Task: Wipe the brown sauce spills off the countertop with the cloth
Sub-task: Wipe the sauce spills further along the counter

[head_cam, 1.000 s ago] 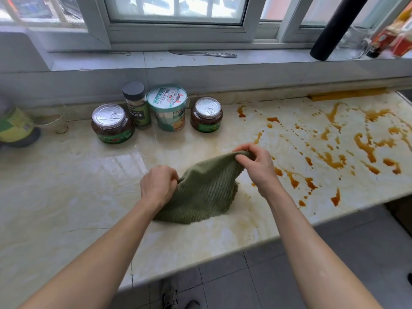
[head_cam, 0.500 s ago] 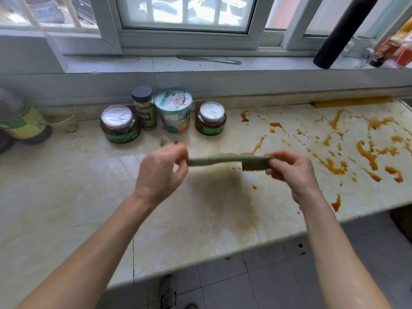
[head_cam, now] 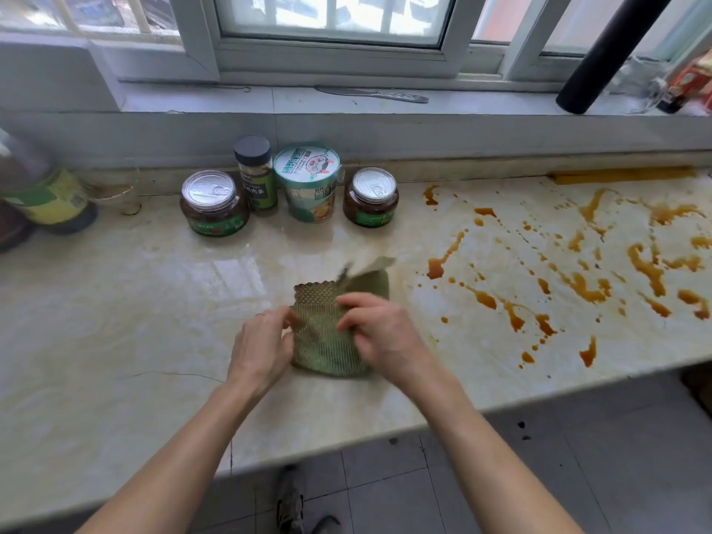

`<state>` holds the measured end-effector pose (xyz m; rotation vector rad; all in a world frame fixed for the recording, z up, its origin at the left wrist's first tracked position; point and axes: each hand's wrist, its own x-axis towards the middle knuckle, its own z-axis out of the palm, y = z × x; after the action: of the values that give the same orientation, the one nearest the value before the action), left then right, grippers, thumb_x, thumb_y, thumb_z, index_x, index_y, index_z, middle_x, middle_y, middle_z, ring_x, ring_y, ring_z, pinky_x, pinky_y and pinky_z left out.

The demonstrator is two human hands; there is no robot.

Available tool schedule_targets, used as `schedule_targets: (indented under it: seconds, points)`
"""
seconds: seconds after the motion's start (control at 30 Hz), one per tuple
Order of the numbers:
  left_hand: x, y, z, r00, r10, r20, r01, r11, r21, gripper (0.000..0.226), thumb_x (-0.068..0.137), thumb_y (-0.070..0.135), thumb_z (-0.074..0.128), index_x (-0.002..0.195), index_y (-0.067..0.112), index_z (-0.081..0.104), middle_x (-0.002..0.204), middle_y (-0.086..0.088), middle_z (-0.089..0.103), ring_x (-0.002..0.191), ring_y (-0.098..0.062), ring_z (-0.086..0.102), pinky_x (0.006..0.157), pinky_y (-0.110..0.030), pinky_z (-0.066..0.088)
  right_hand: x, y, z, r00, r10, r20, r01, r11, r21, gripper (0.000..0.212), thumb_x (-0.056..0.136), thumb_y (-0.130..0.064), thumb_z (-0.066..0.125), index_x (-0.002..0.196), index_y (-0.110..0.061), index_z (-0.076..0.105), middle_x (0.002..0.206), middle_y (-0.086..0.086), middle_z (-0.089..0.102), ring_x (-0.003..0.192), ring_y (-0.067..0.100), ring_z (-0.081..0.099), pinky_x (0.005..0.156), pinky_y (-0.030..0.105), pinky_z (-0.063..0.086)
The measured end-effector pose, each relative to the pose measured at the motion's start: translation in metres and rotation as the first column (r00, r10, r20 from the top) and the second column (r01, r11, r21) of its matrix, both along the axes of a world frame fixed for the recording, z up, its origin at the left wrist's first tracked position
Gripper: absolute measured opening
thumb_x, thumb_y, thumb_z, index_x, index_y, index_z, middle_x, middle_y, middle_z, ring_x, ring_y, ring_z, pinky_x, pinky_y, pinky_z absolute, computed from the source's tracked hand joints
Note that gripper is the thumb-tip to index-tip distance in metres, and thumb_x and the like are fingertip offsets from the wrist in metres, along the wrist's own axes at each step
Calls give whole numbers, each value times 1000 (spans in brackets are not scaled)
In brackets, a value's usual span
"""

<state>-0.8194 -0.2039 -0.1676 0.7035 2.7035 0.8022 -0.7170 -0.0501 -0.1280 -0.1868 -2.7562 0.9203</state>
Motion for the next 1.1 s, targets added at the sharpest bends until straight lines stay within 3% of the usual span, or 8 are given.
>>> schedule_targets:
  seconds: [0.07, 0.2, 0.33, 0.47, 0.63, 0.83, 1.0, 1.1]
  points:
    - [-2, -4, -1, 998, 66, 5, -66, 998, -15, 27, 89, 4, 51, 111, 15, 63, 108, -8, 68, 93, -26, 65, 80, -36, 48, -2, -15, -7, 991, 105, 83, -97, 991, -98, 41, 71, 15, 52, 91, -9, 77, 129, 9, 63, 109, 21, 64, 100, 17, 40]
    - [-14, -15, -6, 988, 145, -61, -148, 988, -45, 34, 90, -2, 43, 118, 13, 57, 111, -8, 66, 95, -26, 62, 71, -32, 42, -1, 9, -33, 919, -394, 12, 385, 890, -243, 45, 81, 16, 46, 105, -11, 72, 119, 4, 67, 102, 14, 64, 97, 34, 50]
    - [-13, -9, -7, 990, 115, -77, -120, 991, -58, 35, 90, -2, 43, 118, 14, 55, 112, -8, 64, 96, -29, 60, 71, -36, 46, -25, -23, -72, 936, -325, 133, 333, 942, -42, 47, 95, -22, 50, 142, -19, 46, 151, 11, 35, 142, 27, 27, 119, 38, 20]
    - [-7, 2, -10, 995, 69, -68, -73, 996, -51, 35, 87, -1, 44, 117, 15, 54, 109, -8, 63, 95, -30, 60, 75, -40, 49, -40, -47, -105, 923, -213, 320, 107, 943, 316, 71, 88, -66, 15, 153, -38, 13, 163, 5, -2, 148, 30, -12, 118, 52, -8]
    - [-16, -6, -15, 991, 82, -107, -88, 995, -52, 34, 90, -1, 43, 118, 14, 54, 109, -9, 64, 94, -28, 61, 70, -35, 45, 6, -47, -118, 895, -363, 259, 239, 881, 408, 69, 93, -66, 26, 154, -36, 17, 163, 5, 4, 149, 31, -6, 116, 56, 2]
    - [-17, 8, -15, 996, 19, -85, -23, 999, -45, 38, 88, -2, 43, 119, 16, 55, 111, -9, 62, 95, -30, 60, 73, -38, 47, 0, -47, -118, 951, -171, 259, 33, 885, 465, 65, 93, -66, 30, 152, -40, 21, 162, 0, 14, 149, 29, 8, 115, 55, 7]
    - [-13, 12, -19, 994, -67, -83, 64, 997, -34, 42, 86, -5, 44, 120, 14, 57, 115, -10, 60, 97, -30, 62, 77, -42, 51, 33, -19, -121, 874, -414, 254, 247, 829, 501, 63, 96, -62, 24, 153, -36, 19, 163, 1, 12, 150, 30, 3, 116, 57, 7]
    - [-12, 12, -19, 995, -67, -78, 65, 997, -30, 43, 85, -7, 44, 121, 13, 58, 117, -11, 60, 100, -30, 61, 80, -42, 51, 43, -63, -124, 911, -302, 280, 141, 867, 478, 64, 95, -62, 28, 153, -34, 21, 162, 4, 13, 149, 34, 6, 114, 59, 9]
